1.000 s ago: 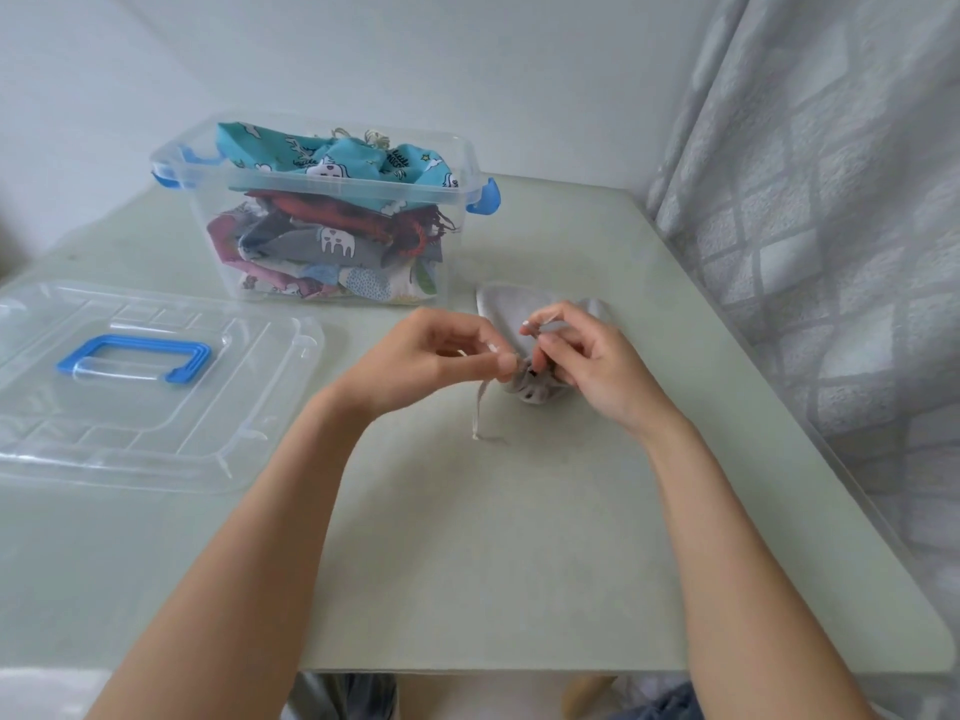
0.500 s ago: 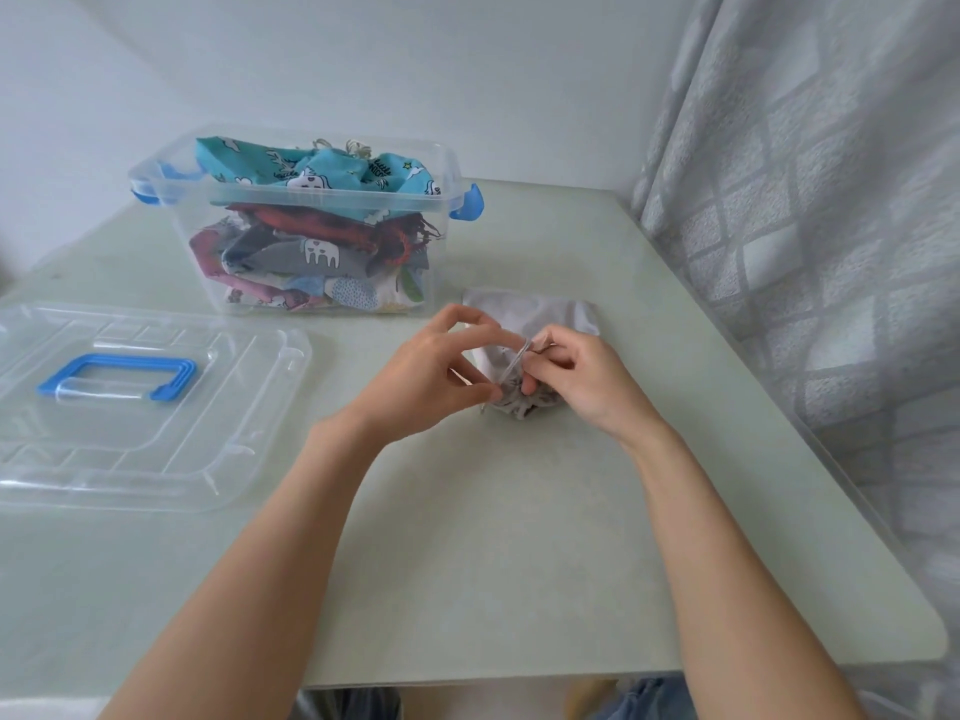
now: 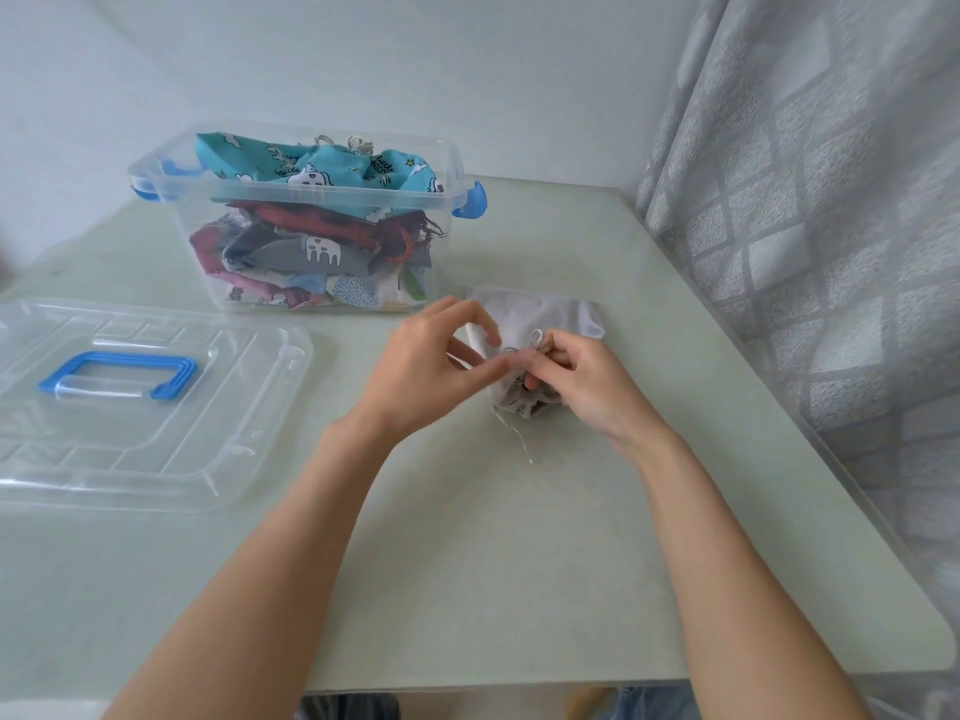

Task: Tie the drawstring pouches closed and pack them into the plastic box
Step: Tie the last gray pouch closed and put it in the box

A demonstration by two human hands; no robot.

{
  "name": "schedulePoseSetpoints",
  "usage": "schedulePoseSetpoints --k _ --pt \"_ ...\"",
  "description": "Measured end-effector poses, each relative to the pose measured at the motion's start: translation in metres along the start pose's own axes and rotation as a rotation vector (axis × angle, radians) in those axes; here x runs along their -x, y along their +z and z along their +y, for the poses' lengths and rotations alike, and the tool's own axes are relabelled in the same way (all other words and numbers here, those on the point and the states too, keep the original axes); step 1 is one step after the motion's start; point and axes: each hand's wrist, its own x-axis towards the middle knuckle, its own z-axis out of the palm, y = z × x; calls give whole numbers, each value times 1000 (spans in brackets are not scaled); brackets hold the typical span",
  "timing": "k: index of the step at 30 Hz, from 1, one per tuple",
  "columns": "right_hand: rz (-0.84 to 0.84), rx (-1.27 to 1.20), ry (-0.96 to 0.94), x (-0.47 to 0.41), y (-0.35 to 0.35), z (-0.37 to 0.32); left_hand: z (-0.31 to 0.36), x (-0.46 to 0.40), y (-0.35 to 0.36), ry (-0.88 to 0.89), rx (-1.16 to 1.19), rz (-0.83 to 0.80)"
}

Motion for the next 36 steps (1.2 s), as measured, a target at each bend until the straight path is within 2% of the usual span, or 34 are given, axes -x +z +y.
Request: schedulePoseSetpoints --k 2,6,9,14,16,19,22,26,29,36 --pt "-6 4 2 2 0 -3 -1 -1 -2 7 27 53" --pt "-28 18 24 2 1 -5 -6 0 4 60 -64 -42" --pt "-22 -13 49 1 0 -6 -7 0 7 77 -91 -28" --pt "-5 -40 62 1 1 -5 0 0 9 -60 129 10" --pt "-3 -101 50 2 1 -7 0 0 8 -139 217 -24" --pt "-9 -180 35 4 -1 -7 0 1 11 -197 205 -97" --pt "-31 -196 4 5 -3 -7 0 2 14 -174 151 -136" --pt "-61 -257 -32 7 -6 -9 -3 1 15 -151 114 -85" --pt "-80 -254 -77 7 -11 -7 0 0 14 -124 130 -106" --pt "14 -93 -175 6 -20 -4 3 0 12 -101 203 -147"
